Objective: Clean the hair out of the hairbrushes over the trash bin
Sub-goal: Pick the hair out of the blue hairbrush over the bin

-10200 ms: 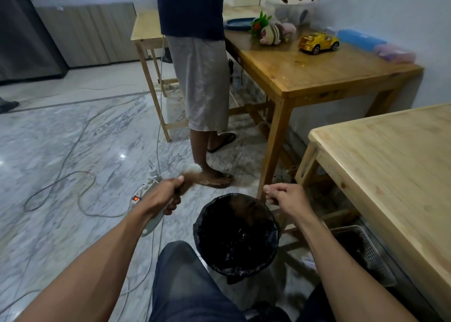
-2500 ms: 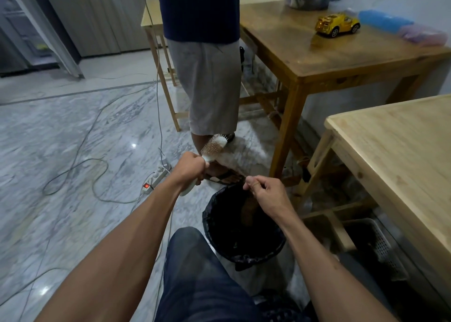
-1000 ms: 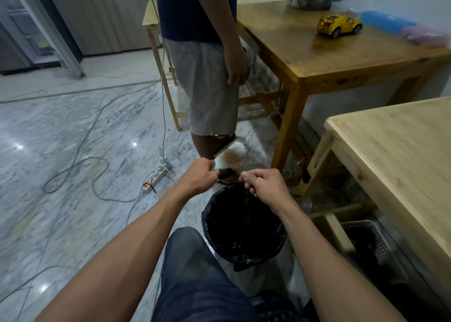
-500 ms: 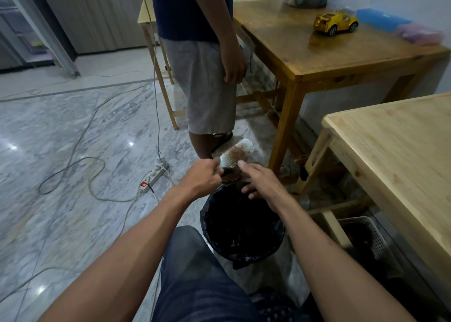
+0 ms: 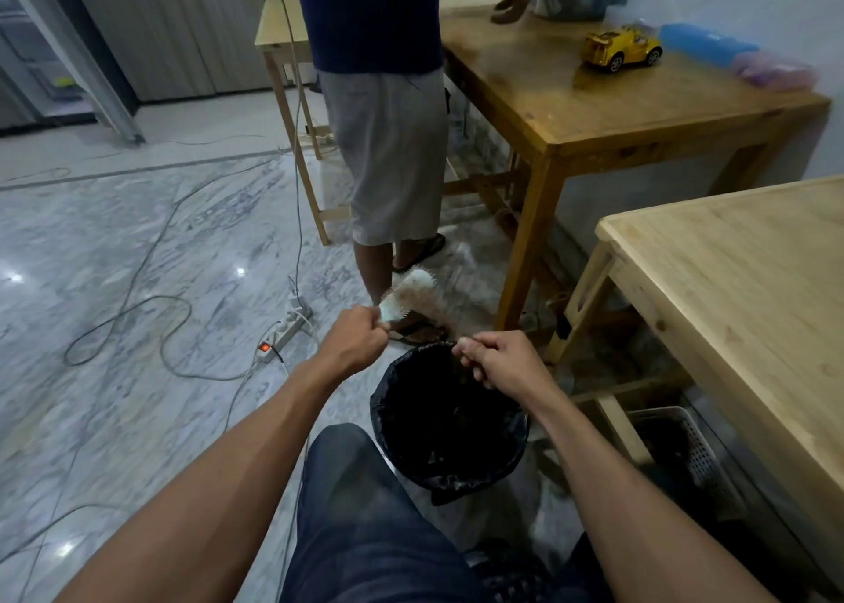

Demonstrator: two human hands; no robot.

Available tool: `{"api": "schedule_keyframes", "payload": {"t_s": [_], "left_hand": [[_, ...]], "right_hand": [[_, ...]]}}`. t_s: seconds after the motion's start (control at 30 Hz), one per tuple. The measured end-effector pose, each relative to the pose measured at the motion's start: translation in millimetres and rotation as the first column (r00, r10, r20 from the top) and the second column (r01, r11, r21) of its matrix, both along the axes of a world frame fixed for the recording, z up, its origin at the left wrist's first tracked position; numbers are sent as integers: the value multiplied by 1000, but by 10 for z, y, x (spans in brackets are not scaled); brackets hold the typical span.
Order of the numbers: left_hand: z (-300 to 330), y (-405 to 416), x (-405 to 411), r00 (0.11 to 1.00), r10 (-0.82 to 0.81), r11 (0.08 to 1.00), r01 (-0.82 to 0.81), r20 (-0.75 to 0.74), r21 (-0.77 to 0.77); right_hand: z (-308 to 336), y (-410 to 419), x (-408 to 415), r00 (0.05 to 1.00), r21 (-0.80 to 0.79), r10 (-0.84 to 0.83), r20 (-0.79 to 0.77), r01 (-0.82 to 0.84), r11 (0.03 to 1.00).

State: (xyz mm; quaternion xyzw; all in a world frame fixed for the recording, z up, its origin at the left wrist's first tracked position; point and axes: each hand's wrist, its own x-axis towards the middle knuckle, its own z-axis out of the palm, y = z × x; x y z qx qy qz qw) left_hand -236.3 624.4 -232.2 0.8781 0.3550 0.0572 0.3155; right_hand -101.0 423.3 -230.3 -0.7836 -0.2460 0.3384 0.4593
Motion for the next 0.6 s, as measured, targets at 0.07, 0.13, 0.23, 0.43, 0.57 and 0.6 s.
{"api": "schedule_keyframes", "payload": {"t_s": [0.07,0.13,0.23,0.43,0.57,0.6], "left_hand": [[13,-48,33,995,-95,994,96,-20,57],[52,-103,61,985,-169,975,170,-25,141],[105,-173,98,967,-256,939,250,-3,235],[86,-250,118,955,-298,916,289,-13,278],[15,-128,51,995,-96,990,93,21,106],[-2,-82,27,998,-45,997,43,37,63]], "right_hand": [[25,23,1,993,-106,82,-81,-91,990],[78,84,9,976,-100,35,-213,-57,993],[167,149,39,977,-26,-26,-213,21,999],[51,253,44,958,165,-239,-160,265,950],[-47,135,57,969,103,-225,-97,235,967],[-58,87,74,969,101,-224,-100,234,967]]}}
